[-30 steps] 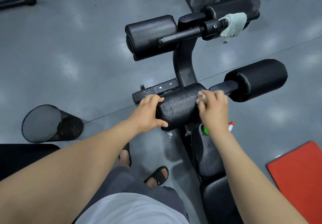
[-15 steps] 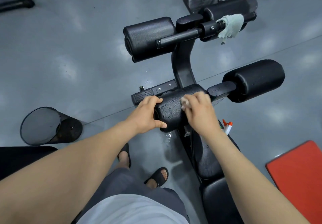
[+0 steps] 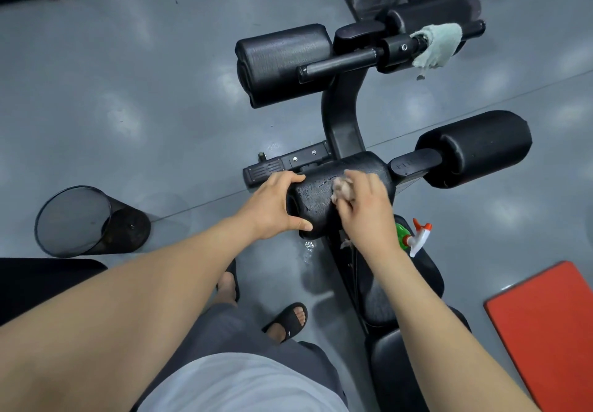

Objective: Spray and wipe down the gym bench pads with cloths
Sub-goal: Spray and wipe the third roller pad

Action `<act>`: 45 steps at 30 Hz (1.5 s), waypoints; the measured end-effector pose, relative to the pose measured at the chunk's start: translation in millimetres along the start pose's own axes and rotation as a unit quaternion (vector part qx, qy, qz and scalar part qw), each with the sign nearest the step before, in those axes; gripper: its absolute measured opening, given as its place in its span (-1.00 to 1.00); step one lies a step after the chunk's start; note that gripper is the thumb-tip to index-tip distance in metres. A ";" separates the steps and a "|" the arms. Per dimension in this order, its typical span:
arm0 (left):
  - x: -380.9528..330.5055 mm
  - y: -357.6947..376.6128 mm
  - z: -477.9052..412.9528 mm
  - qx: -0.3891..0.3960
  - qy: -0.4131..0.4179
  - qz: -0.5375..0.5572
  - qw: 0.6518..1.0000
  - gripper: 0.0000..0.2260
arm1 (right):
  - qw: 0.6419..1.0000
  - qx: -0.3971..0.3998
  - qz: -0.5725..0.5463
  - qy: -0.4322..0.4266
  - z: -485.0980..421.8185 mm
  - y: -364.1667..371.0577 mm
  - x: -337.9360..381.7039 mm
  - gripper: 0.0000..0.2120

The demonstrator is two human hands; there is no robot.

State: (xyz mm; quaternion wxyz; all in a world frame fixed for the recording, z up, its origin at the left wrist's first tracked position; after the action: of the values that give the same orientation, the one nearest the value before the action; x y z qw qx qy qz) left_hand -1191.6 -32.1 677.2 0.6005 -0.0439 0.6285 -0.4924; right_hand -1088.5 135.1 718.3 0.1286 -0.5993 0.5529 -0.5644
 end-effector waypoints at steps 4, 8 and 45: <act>3.2 0.4 -1.9 0.005 0.000 0.001 1.000 -0.07 | 0.999 0.019 -0.030 -0.007 6.9 10.7 22.3 -0.79; 3.9 1.1 -3.0 0.002 0.005 0.005 1.000 -0.08 | 0.990 0.091 -0.065 -0.087 14.6 18.0 43.7 -0.76; -6.2 12.4 20.0 -0.047 0.025 -0.096 0.994 0.11 | 0.992 0.056 -0.014 -0.110 17.6 15.7 43.1 -0.71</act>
State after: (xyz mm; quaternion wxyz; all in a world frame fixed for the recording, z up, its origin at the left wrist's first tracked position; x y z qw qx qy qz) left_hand -1167.3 -33.1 677.4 0.5317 -0.1196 0.6591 -0.5182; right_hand -1092.9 86.4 723.3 0.2139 -0.6576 0.4945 -0.5267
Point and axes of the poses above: each hand's wrist, its own z-axis away from the middle knuckle, its own y-axis out of the palm, x = y × z, the point moved 6 cm from there along -z, towards the middle knuckle, and after that the axes turned 12 degrees about -x, right-handed, at the moved point
